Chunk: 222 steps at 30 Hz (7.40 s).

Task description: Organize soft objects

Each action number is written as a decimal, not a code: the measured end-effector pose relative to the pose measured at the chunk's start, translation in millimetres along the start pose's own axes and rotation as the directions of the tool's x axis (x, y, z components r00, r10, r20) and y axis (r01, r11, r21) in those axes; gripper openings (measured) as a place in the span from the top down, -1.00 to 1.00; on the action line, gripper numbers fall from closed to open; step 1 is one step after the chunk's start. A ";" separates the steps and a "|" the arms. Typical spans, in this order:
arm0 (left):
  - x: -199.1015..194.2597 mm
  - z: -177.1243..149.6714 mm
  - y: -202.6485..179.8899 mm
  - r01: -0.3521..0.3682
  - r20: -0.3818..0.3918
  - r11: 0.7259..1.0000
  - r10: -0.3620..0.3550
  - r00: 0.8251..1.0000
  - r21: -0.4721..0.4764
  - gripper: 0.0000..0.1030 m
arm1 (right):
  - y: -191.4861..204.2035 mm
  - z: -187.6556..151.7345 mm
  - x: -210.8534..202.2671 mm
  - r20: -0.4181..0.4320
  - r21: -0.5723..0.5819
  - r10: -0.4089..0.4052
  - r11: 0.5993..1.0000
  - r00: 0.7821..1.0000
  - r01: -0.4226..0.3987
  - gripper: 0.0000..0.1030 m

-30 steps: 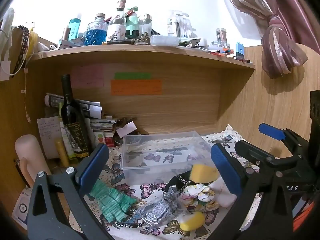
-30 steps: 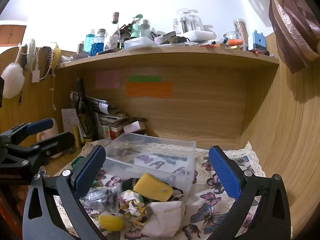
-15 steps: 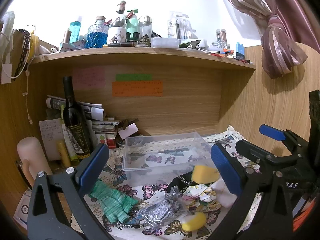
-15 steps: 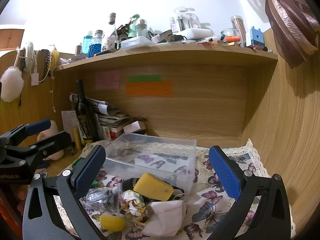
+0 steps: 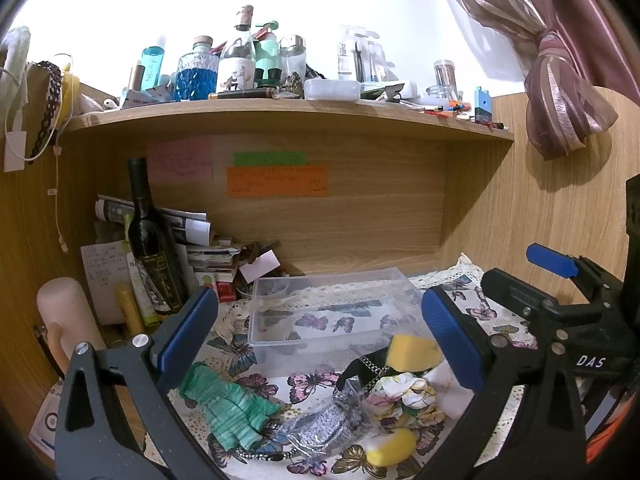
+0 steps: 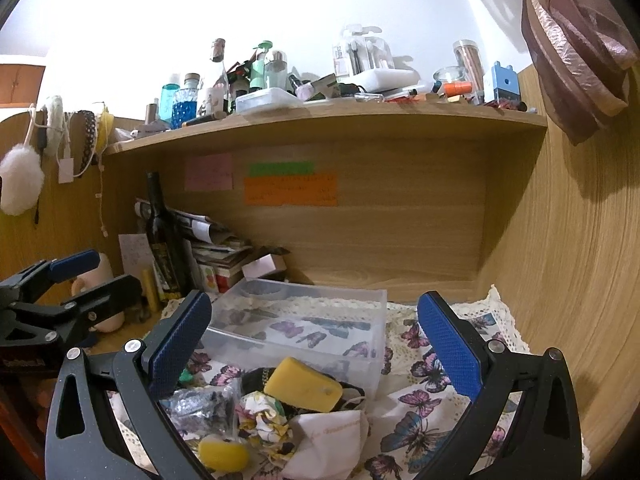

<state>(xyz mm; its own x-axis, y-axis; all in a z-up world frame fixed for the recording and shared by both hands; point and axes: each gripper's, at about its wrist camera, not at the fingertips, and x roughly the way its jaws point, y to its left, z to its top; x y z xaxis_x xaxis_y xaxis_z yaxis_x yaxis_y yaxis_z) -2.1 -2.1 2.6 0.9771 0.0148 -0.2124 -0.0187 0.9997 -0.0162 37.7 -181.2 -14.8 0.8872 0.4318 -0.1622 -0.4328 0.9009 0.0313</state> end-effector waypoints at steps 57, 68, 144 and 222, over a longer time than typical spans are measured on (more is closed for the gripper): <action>29.4 -33.4 42.2 -0.037 -0.182 0.999 0.030 0.983 -0.033 -0.70 | 5.7 -28.5 34.0 -0.171 -0.018 0.100 0.994 0.980 -0.105 -0.77; 78.4 -75.7 86.9 -0.110 -0.403 0.990 0.067 0.913 -0.085 -0.62 | 3.4 -56.9 74.3 -0.338 -0.025 0.104 0.993 0.935 -0.119 -0.61; 246.8 -29.2 17.9 0.087 -0.534 0.995 -0.104 0.839 -0.057 0.24 | -32.4 -28.1 210.8 -0.517 -0.022 0.116 0.989 0.848 -0.148 -0.16; 90.3 -29.1 27.7 0.138 -0.333 0.987 -0.157 0.930 -0.082 0.44 | -9.6 -14.0 63.0 -0.242 0.031 0.195 0.981 0.950 -0.193 0.80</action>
<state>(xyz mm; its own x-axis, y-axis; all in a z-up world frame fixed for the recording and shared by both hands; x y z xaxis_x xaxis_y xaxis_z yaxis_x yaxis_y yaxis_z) 79.4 26.3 -45.4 0.8405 -0.1502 -0.5205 0.0986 0.9872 -0.1258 95.4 -163.3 -39.1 0.7204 0.5756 -0.3870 -0.5907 0.8015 0.0925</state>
